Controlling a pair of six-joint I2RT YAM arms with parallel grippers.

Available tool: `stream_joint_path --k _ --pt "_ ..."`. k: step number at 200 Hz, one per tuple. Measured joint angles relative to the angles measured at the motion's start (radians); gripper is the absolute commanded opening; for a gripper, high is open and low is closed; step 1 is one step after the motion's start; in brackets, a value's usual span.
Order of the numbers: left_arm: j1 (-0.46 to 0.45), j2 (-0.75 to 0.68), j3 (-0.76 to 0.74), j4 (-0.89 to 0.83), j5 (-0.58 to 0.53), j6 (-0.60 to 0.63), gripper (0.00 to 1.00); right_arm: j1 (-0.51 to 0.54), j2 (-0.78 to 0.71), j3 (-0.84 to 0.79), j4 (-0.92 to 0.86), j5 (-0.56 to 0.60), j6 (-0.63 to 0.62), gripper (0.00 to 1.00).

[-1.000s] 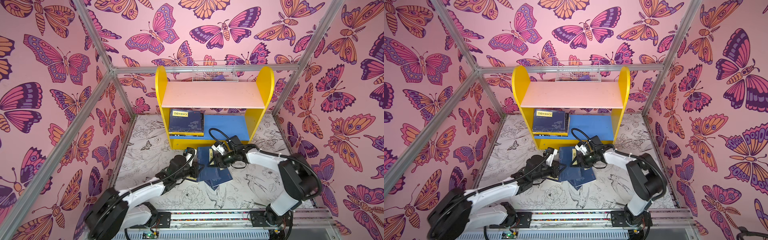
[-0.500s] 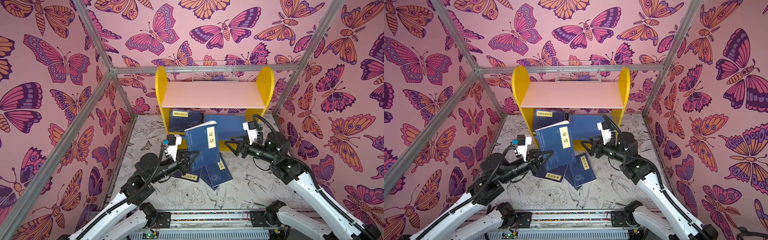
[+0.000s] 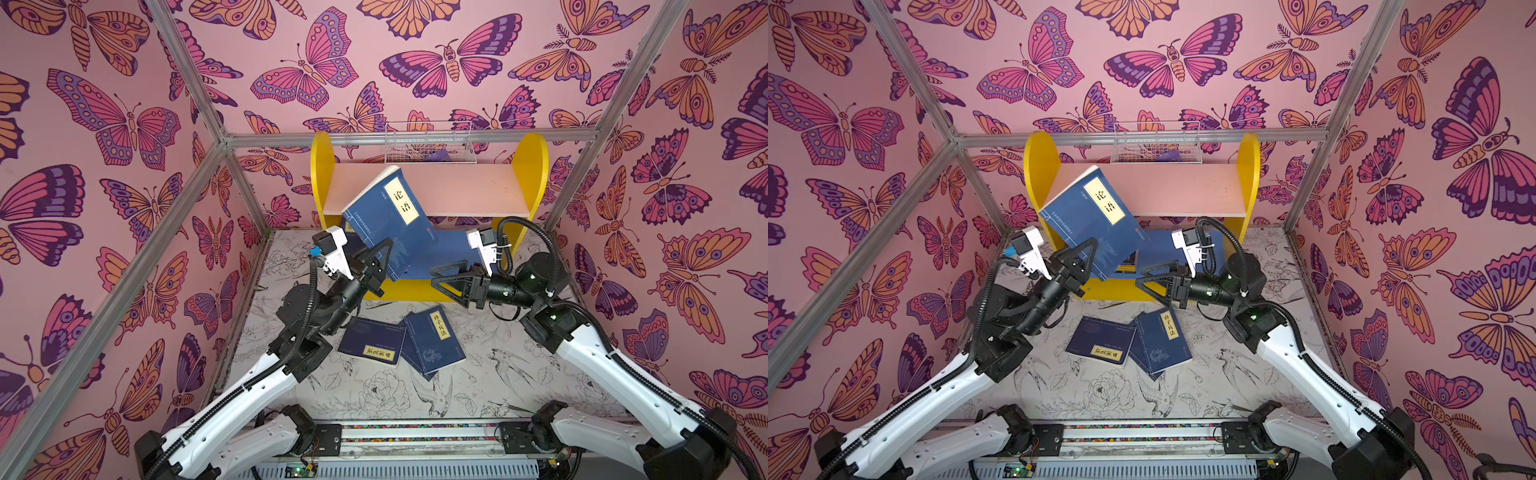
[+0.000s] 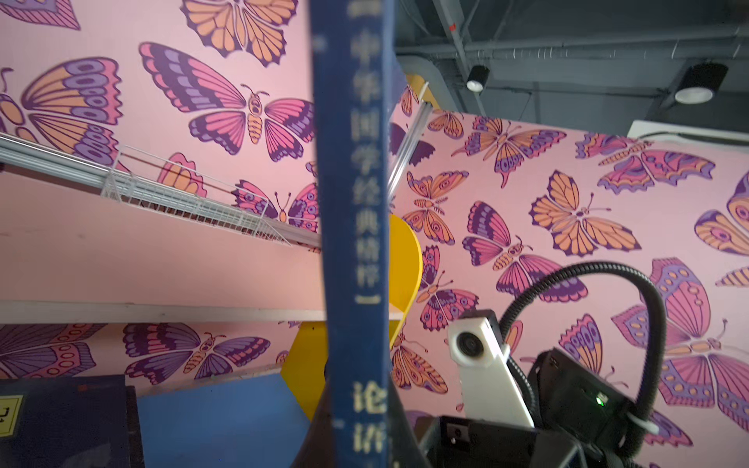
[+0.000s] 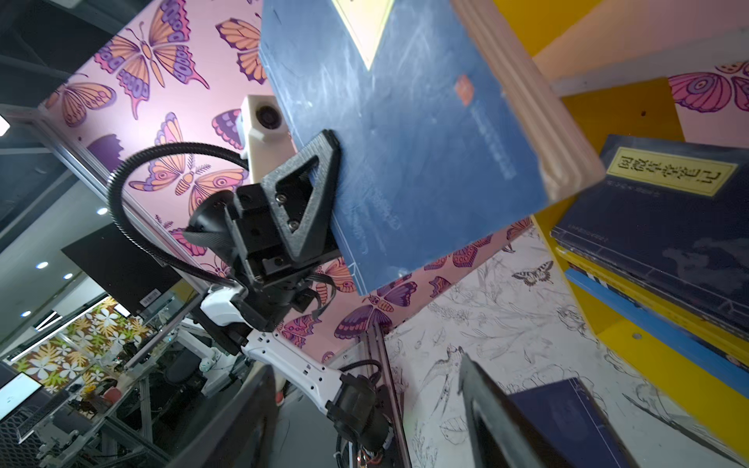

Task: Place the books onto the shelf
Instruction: 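Raise the upright book toward the upper shelf with both grippers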

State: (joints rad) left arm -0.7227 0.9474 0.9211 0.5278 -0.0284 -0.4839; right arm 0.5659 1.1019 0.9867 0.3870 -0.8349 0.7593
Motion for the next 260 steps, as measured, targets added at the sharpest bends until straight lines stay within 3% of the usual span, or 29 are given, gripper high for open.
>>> stream_joint_path --k 58,108,176,260 --pt "0.026 0.024 -0.006 0.17 -0.077 -0.129 0.0 0.019 0.227 0.032 0.396 0.075 0.266 0.69" --pt "0.058 0.051 -0.026 0.256 -0.098 -0.225 0.0 0.092 0.337 0.136 0.569 0.105 0.383 0.66" --pt "0.077 0.08 -0.035 0.354 -0.104 -0.269 0.0 0.13 0.419 0.207 0.649 0.135 0.435 0.6" --pt "0.087 0.077 -0.051 0.39 -0.105 -0.257 0.0 0.148 0.435 0.241 0.564 0.166 0.384 0.56"
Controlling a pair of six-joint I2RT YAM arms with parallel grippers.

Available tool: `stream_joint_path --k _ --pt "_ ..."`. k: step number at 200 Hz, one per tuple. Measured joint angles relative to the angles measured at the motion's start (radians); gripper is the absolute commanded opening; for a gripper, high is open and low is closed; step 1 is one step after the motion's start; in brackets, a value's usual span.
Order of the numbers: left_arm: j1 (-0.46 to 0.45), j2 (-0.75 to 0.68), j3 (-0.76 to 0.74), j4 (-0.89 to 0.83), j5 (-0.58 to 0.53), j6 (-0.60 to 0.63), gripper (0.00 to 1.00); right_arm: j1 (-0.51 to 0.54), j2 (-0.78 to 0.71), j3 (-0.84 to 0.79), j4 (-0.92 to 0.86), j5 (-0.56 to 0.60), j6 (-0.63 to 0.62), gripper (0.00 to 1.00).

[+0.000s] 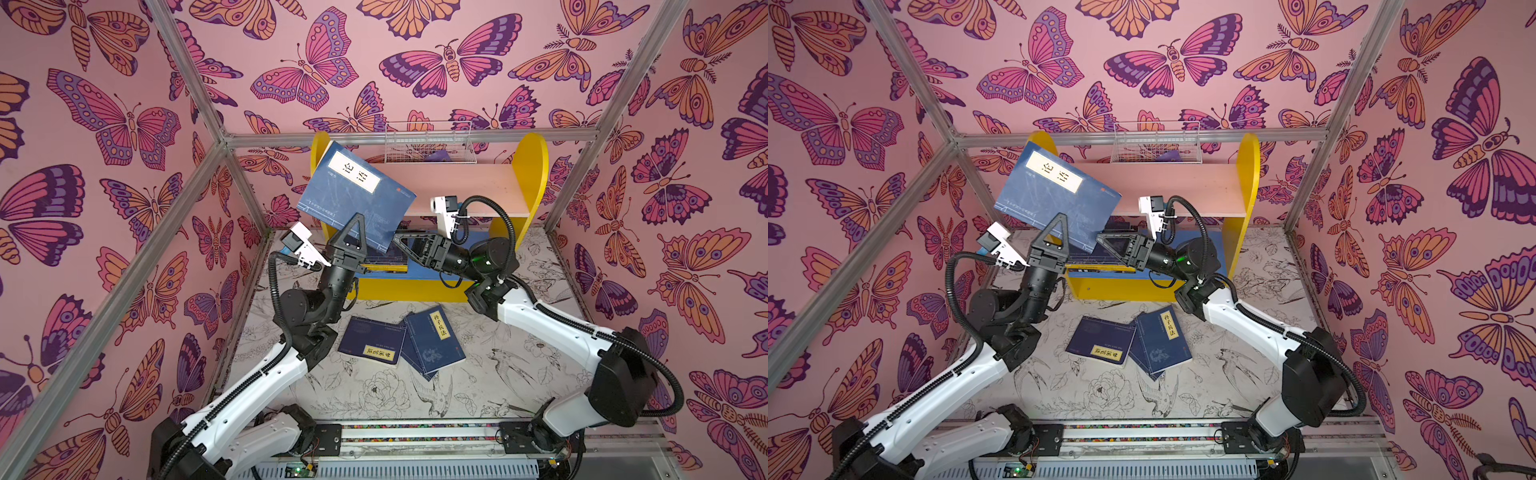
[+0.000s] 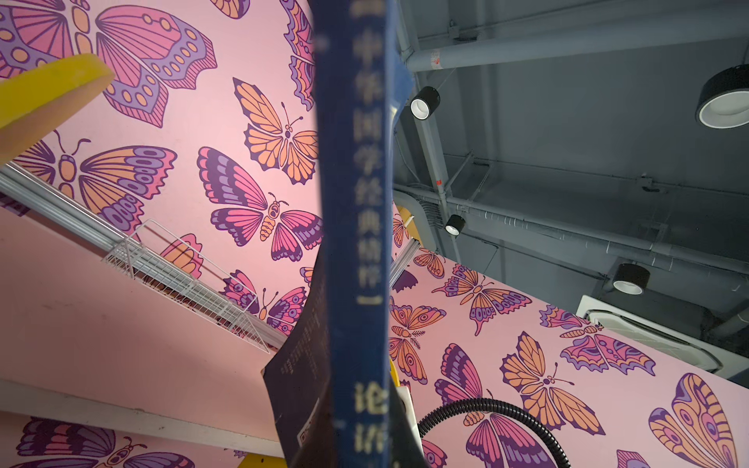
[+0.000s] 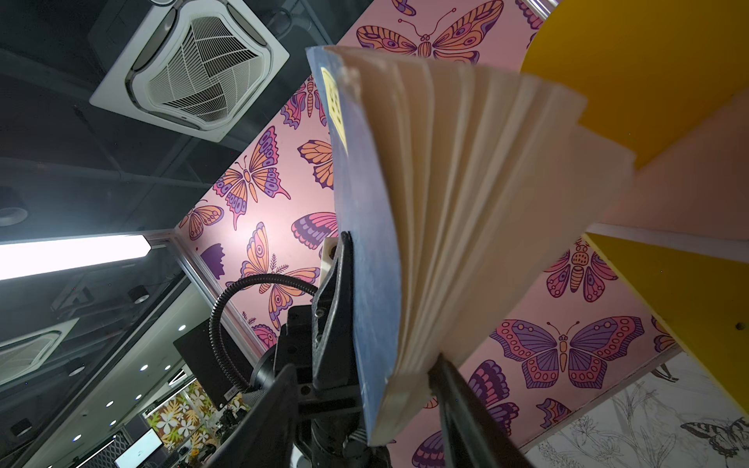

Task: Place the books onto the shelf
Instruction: 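Raise the upright book toward the upper shelf with both grippers, then carry the book onto the upper shelf with the right gripper while the left arm retracts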

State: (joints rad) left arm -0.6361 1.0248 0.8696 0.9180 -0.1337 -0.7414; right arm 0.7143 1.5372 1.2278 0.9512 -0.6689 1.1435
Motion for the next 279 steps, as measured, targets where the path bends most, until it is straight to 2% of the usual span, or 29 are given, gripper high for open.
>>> stream_joint_path --k 58,80,102,137,150,156,168,176,180,196,211,230,259,279 --pt "0.001 -0.02 0.0 -0.019 0.033 0.031 0.0 0.002 0.001 0.002 -0.122 0.047 -0.064 0.56" --pt "0.001 -0.018 0.0 -0.024 0.039 0.03 0.0 0.002 0.006 0.015 -0.119 0.044 -0.063 0.52" --pt "0.001 -0.008 0.0 -0.018 0.045 0.026 0.0 0.009 0.021 0.041 -0.093 0.039 -0.046 0.35" --pt "0.003 0.014 0.0 -0.005 0.044 0.025 0.0 0.018 0.075 0.072 0.037 0.016 0.061 0.04" --pt "0.004 0.013 0.0 -0.008 0.039 0.026 0.0 0.016 0.083 0.074 0.053 0.009 0.084 0.0" --pt "0.005 0.01 0.0 -0.016 0.037 0.027 0.06 0.013 0.084 0.076 0.046 0.006 0.084 0.0" --pt "0.008 -0.003 0.0 -0.046 0.029 0.031 0.27 0.007 0.082 0.101 -0.014 -0.016 0.074 0.0" --pt "0.01 -0.019 0.0 -0.079 0.021 0.048 0.46 -0.002 0.079 0.134 -0.089 -0.037 0.045 0.0" --pt "0.01 -0.032 -0.002 -0.103 0.017 0.05 0.5 -0.009 0.079 0.16 -0.143 -0.047 0.029 0.0" --pt "0.009 -0.101 -0.007 -0.224 -0.011 0.082 0.57 -0.058 0.08 0.327 -0.44 -0.067 -0.092 0.0" --pt "0.008 -0.18 -0.006 -0.36 -0.068 0.097 0.57 -0.122 0.129 0.6 -0.78 -0.064 -0.234 0.0" --pt "0.008 -0.275 -0.006 -0.531 -0.159 0.109 0.57 -0.195 0.24 0.961 -1.086 -0.073 -0.372 0.0" --pt "0.008 -0.375 -0.031 -0.74 -0.277 0.101 0.56 -0.246 0.47 1.435 -1.386 -0.115 -0.464 0.0" --pt "0.008 -0.417 -0.068 -0.851 -0.325 0.086 0.56 -0.257 0.563 1.513 -1.475 -0.152 -0.464 0.0"
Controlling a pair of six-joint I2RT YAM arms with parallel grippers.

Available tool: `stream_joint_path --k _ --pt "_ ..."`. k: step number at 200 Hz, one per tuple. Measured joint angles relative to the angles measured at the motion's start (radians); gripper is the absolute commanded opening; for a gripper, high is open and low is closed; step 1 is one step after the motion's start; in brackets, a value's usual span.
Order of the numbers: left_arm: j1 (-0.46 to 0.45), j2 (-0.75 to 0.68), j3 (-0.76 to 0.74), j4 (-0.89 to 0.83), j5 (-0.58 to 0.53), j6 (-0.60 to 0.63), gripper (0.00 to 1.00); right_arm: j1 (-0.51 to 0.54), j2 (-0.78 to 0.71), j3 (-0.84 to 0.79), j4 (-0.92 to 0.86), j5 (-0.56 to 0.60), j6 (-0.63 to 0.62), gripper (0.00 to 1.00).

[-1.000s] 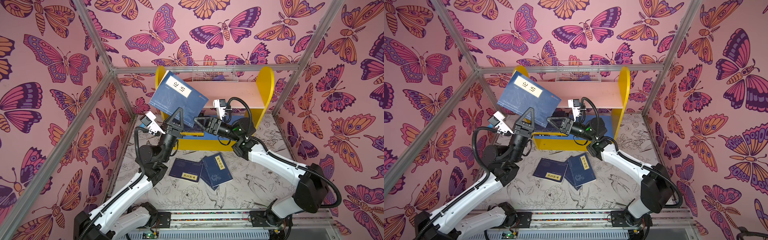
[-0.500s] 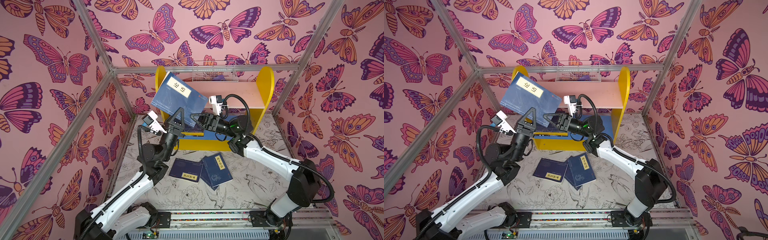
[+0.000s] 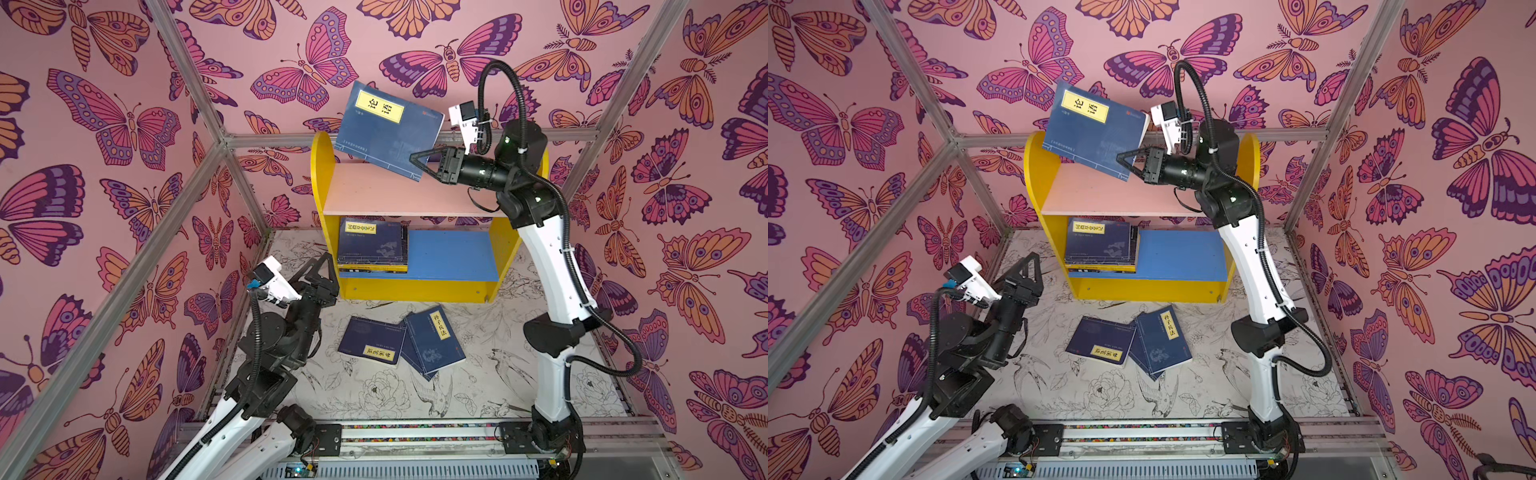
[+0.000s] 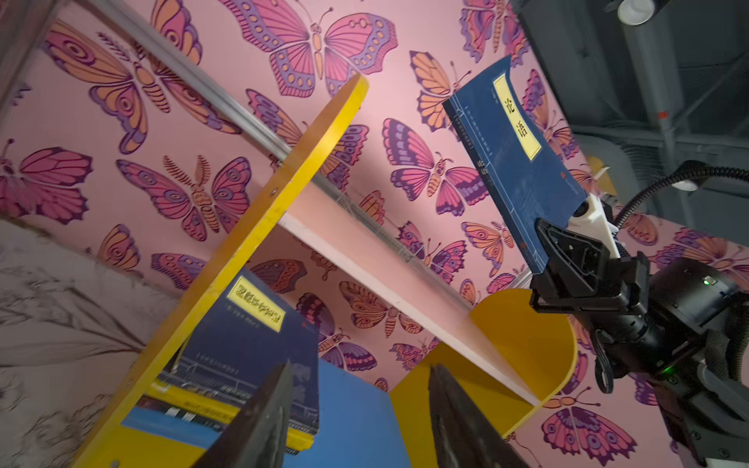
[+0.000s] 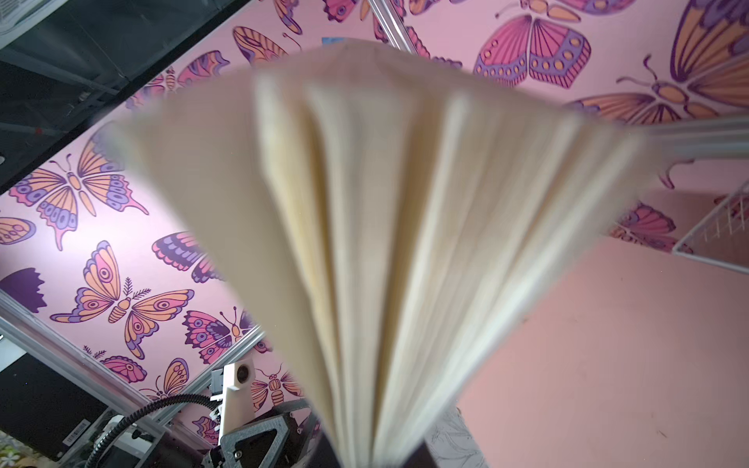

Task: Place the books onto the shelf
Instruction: 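Carry the book onto the upper shelf with the right gripper while the left arm retracts, then lay the book flat on the upper shelf and release with the right gripper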

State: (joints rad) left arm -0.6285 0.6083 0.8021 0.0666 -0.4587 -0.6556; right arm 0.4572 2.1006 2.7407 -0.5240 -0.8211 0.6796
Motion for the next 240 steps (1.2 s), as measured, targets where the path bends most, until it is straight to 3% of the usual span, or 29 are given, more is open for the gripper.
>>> stream_joint_path --k 33,85,93,120,156,183,211,240 --pt "0.0 -0.041 -0.032 -0.117 -0.044 -0.016 0.56 -0.003 0.018 -0.146 -0.085 -0.016 -0.007 0.0" --pt "0.0 -0.022 -0.033 -0.151 -0.058 -0.048 0.56 -0.002 -0.005 -0.148 -0.156 -0.016 -0.091 0.04" --pt "0.0 -0.014 -0.033 -0.151 -0.058 -0.055 0.56 0.0 -0.005 -0.148 -0.168 -0.01 -0.106 0.12" --pt "0.0 0.006 -0.034 -0.15 -0.056 -0.072 0.56 0.013 -0.01 -0.144 -0.199 0.044 -0.174 0.51" --pt "0.0 0.016 -0.034 -0.15 -0.045 -0.091 0.56 0.045 -0.038 -0.14 -0.246 0.222 -0.274 0.66" --pt "0.0 0.017 -0.034 -0.15 -0.034 -0.103 0.56 0.053 -0.053 -0.14 -0.28 0.411 -0.349 0.7" --pt "0.0 0.015 -0.043 -0.149 -0.029 -0.114 0.56 0.06 -0.078 -0.172 -0.295 0.616 -0.411 0.71" --pt "0.0 0.015 -0.056 -0.15 -0.027 -0.12 0.56 0.063 -0.122 -0.241 -0.285 0.702 -0.425 0.62"
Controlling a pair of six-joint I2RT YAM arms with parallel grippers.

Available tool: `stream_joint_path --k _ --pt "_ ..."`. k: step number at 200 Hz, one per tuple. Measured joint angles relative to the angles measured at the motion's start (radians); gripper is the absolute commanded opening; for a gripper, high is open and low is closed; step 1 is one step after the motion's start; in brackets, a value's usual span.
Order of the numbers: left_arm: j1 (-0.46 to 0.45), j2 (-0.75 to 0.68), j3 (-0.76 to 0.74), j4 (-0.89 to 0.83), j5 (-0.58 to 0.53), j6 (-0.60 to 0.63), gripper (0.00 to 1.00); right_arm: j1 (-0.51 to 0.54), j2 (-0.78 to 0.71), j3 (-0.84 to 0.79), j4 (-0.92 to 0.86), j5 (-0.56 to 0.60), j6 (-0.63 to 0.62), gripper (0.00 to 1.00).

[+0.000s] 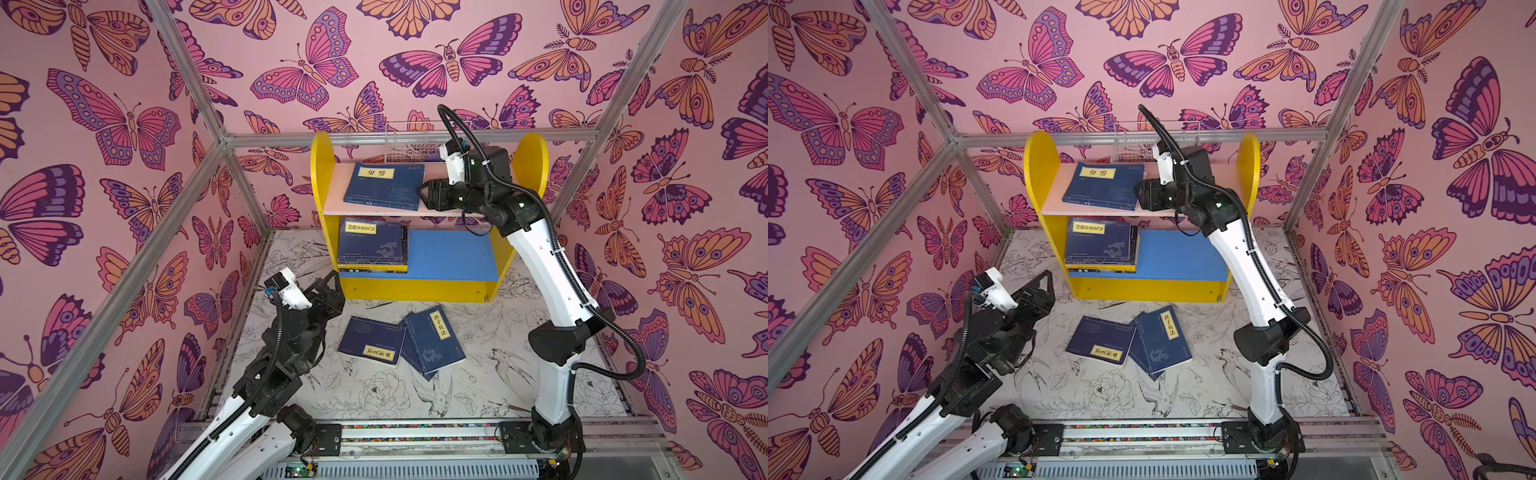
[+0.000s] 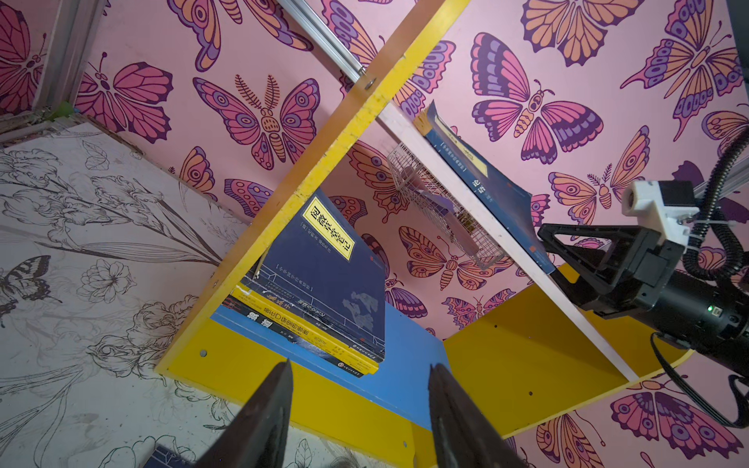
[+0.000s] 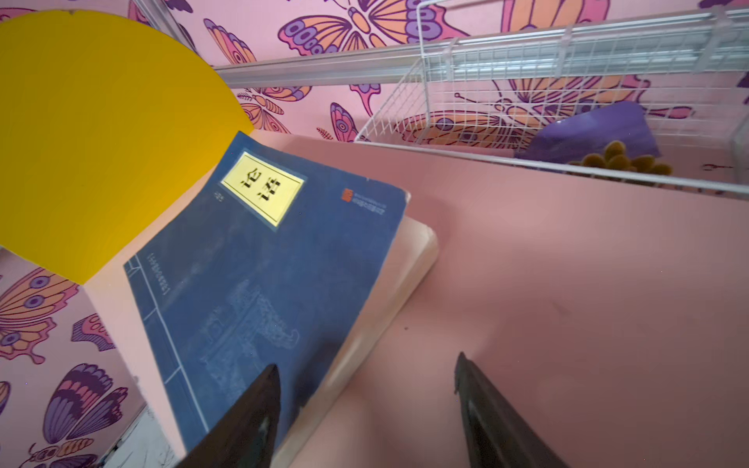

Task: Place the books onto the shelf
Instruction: 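Lay the book flat on the upper shelf and release with the right gripper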

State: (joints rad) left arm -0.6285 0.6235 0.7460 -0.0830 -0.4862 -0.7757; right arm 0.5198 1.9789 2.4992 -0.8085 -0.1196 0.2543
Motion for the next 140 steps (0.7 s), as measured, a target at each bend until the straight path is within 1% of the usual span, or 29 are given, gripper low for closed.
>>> stream_joint_path --k 14,25,70,96,140 --pt "0.0 0.0 -0.004 0.0 0.0 -0.003 0.56 0.0 -0.003 -0.004 0.0 -0.003 0.007 0.57" --pt "0.0 0.0 -0.006 0.0 0.0 -0.004 0.56 0.0 -0.003 -0.005 0.001 -0.016 0.012 0.56" --pt "0.0 -0.011 -0.016 0.003 0.008 -0.009 0.57 0.029 0.009 -0.006 0.037 -0.099 0.058 0.57" --pt "0.0 -0.053 -0.05 -0.002 0.015 -0.019 0.57 0.039 0.057 0.031 0.098 -0.14 0.072 0.57" --pt "0.0 -0.135 -0.079 -0.031 0.014 -0.03 0.57 0.038 0.116 0.058 0.205 -0.212 0.061 0.57"
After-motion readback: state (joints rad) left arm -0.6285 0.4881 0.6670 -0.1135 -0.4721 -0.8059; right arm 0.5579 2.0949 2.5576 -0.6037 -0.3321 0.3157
